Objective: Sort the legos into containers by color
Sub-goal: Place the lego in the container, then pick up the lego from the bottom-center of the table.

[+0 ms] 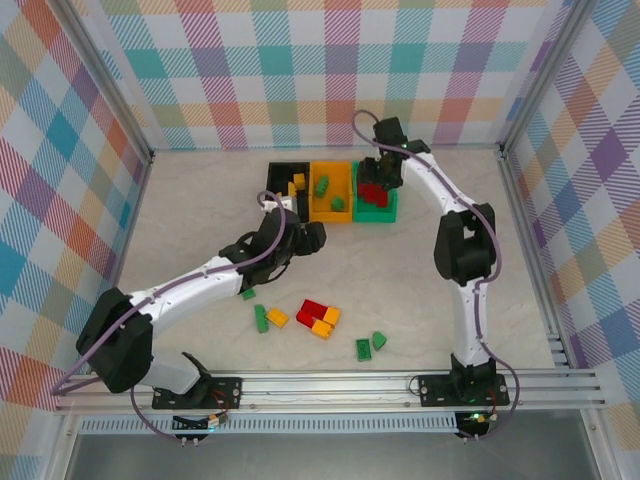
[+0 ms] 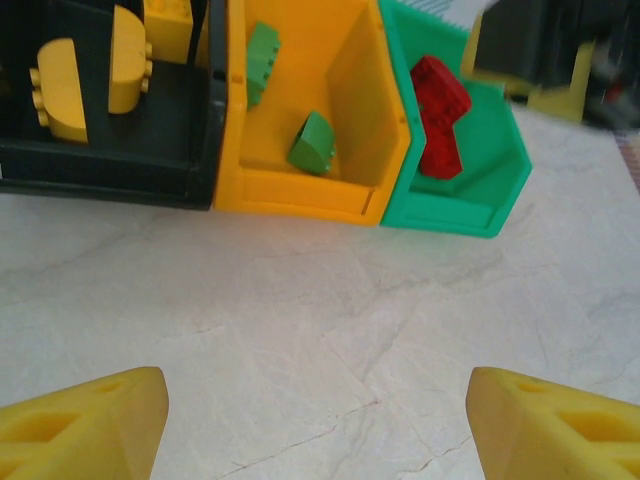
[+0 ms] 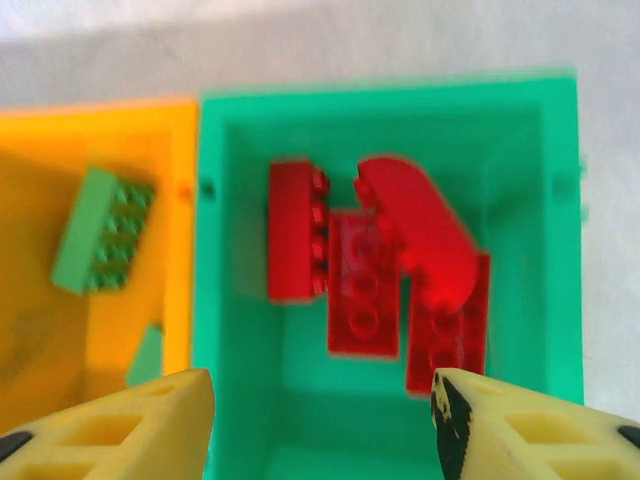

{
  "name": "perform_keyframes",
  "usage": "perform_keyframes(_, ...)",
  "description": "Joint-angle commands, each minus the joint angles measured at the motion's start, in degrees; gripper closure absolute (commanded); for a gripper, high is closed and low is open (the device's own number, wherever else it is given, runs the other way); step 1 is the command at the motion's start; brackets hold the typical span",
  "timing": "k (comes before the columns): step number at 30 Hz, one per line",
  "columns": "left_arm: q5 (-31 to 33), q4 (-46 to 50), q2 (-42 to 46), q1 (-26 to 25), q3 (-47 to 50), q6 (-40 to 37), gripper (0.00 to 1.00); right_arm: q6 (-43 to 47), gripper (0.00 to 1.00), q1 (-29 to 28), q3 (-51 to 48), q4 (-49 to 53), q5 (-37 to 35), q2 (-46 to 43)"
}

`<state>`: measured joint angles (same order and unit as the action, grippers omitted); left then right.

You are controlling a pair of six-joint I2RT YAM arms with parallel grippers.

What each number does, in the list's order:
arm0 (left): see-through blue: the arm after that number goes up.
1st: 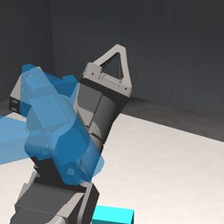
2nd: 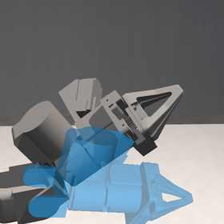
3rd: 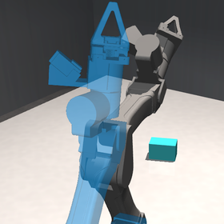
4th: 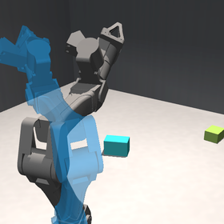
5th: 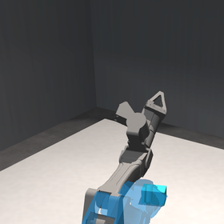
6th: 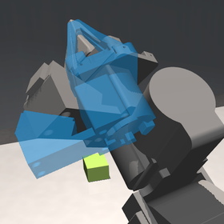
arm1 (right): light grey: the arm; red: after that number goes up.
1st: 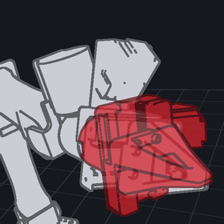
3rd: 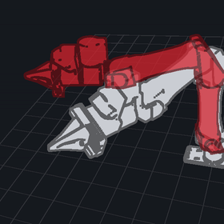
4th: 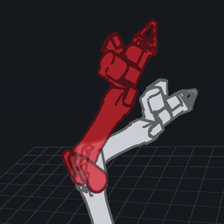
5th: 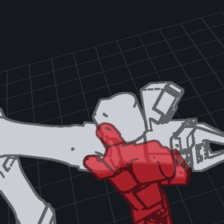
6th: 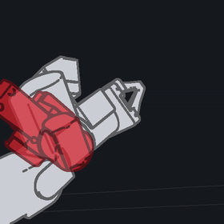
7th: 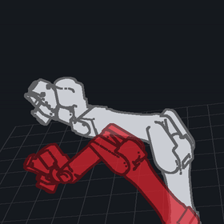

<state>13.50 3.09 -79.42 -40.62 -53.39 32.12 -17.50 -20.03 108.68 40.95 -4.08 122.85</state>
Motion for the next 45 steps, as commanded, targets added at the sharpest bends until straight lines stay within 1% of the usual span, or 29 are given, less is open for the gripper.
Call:
perform_keyframes(1,1.89,0.44,1.80,0.62,1.56,-0.15,0.22,0.15,0.40,-3.41,-10.81,-3.59,1.84,-10.68)
perform_keyframes(6,1.31,-0.80,1.98,0.63,2.32,0.83,0.22,-1.24,0.39,-8.91,-28.47,-5.61,1.09,-22.86)
perform_keyframes(11,1.28,-3.24,2.82,0.63,4.10,1.80,0.22,-7.82,0.39,-11.70,-46.46,-8.14,5.39,-33.97)
perform_keyframes(13,1.29,-4.44,3.42,0.63,4.96,1.85,0.22,-10.58,0.39,-12.92,-53.01,-8.22,5.70,-38.16)
perform_keyframes(15,1.02,-5.72,3.92,0.64,5.70,1.64,0.22,-12.78,0.39,-14.07,-57.45,-6.49,4.45,-41.63)
perform_keyframes(19,0.51,-8.29,4.18,0.63,6.96,1.39,0.22,-17.95,0.39,-15.83,-65.58,-5.38,6.40,-47.70)
perform_keyframes(25,-1.17,-10.08,3.20,0.63,6.89,1.28,0.22,-22.84,0.39,-17.36,-71.73,-2.02,6.41,-53.45)
perform_keyframes(31,-2.15,-11.44,2.86,0.63,6.94,1.72,0.22,-26.40,0.39,-20.61,-74.63,-1.39,7.80,-55.52)
perform_keyframes(34,-1.98,-10.51,2.84,0.56,6.53,1.78,0.22,-28.20,0.39,-22.57,-74.76,-0.85,8.56,-56.37)
perform_keyframes(37,-2.22,-11.54,2.61,0.54,6.85,1.98,0.22,-28.97,0.39,-24.36,-74.34,0.00,8.04,-57.23)
perform_keyframes(39,-2.20,-10.69,2.51,0.54,6.35,1.96,0.22,-29.37,0.39,-24.90,-74.40,-0.61,7.97,-57.24)
perform_keyframes(42,-2.80,-11.94,2.17,0.54,6.80,2.39,0.22,-29.06,0.39,-25.59,-73.70,-1.55,9.24,-56.67)
perform_keyframes(45,-2.87,-10.12,2.24,0.54,5.68,1.98,0.22,-28.67,0.39,-26.72,-71.80,-0.91,7.79,-57.10)
